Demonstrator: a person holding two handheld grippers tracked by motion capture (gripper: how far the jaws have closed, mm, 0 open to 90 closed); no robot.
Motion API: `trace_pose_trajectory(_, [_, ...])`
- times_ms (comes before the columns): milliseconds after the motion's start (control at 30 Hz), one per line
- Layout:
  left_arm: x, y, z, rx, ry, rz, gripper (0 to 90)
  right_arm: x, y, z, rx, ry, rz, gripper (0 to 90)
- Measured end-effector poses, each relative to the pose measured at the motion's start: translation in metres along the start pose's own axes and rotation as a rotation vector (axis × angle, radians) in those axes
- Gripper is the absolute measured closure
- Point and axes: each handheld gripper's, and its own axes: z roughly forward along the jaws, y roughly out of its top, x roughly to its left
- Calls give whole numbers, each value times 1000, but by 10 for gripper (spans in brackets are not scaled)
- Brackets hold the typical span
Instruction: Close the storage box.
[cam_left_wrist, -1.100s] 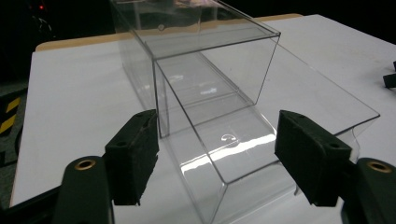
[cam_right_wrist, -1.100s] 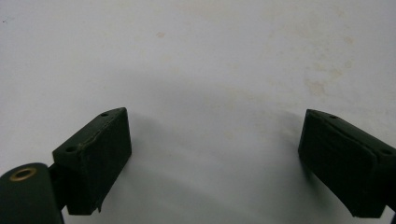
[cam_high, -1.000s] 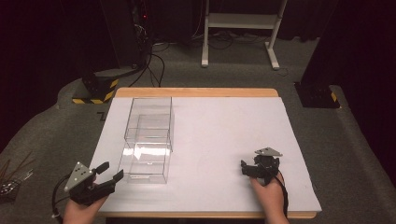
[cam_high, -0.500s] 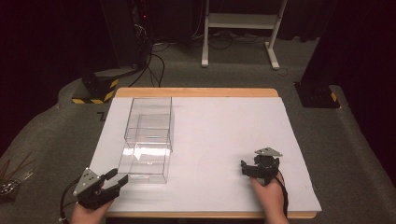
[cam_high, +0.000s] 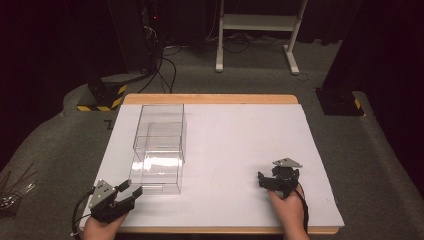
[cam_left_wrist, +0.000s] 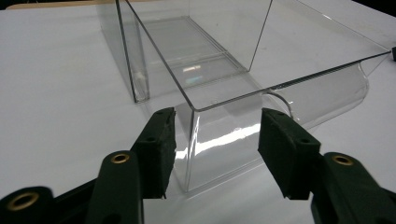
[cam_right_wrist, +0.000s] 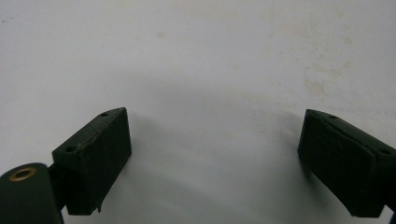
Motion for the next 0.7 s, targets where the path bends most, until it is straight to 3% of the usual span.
trace_pose_trajectory(367, [-4, 4, 10, -5, 15, -2, 439, 0, 0, 0, 0, 0, 0, 94])
trace_pose_trajectory(700, [1, 7, 12, -9, 18, -8, 449, 0, 0, 0, 0, 0, 0, 94])
